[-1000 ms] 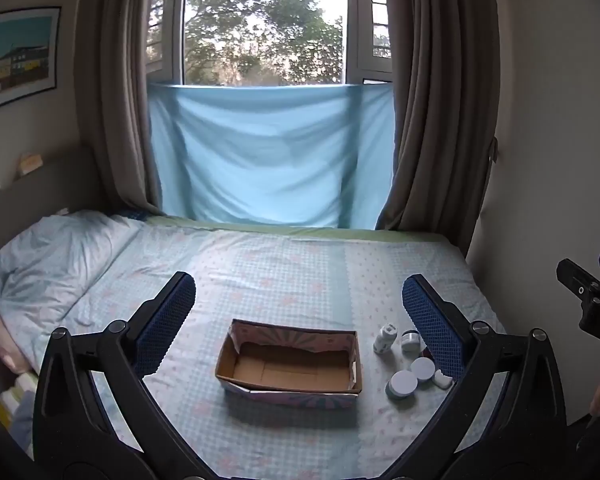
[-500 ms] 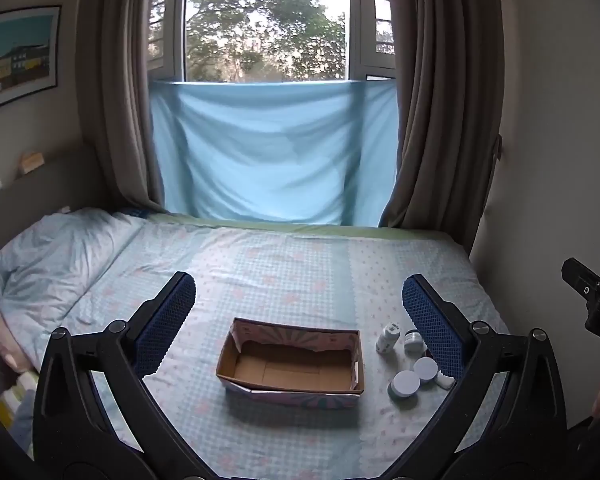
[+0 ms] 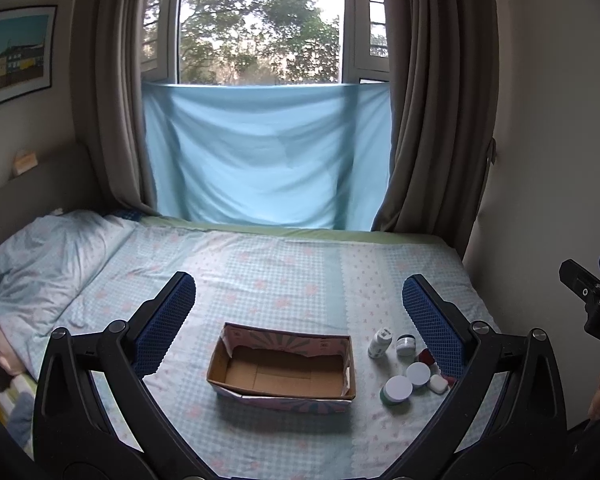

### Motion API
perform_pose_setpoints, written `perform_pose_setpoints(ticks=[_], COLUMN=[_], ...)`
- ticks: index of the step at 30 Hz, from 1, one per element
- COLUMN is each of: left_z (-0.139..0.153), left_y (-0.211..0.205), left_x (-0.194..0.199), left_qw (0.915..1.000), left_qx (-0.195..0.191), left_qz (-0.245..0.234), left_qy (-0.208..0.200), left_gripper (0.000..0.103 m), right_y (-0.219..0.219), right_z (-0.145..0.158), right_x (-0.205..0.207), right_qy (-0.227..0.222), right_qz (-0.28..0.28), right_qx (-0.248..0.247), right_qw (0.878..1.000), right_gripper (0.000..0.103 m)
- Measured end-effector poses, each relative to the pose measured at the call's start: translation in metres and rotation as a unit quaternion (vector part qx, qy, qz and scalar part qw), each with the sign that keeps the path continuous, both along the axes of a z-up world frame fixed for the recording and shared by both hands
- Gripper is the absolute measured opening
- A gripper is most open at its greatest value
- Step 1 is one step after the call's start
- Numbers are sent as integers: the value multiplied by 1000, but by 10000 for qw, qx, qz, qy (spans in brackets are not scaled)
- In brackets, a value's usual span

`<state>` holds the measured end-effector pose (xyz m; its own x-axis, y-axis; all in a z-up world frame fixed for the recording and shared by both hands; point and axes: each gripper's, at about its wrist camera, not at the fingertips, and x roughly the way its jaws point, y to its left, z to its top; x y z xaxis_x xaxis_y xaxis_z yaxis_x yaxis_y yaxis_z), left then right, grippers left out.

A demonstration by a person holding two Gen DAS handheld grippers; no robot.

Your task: Organize rigid objects

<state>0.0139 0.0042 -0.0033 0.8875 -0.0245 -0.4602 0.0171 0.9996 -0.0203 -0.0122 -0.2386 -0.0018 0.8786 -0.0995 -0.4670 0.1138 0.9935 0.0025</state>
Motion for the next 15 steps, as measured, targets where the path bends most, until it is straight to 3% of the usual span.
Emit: perform_pose_setpoints(ticks=[15], left_z=[-1], left_y=[1], left_x=[1], left_qw=[10000], left_qx=[-58], left_qz=[22], left_qy=[11], left_gripper=[103], right_y=[3], right_z=[0], right_x=[2], right_qy=[-32], right_qz=[66], right_qx=[43], right_qw=[10000], right_gripper=[103])
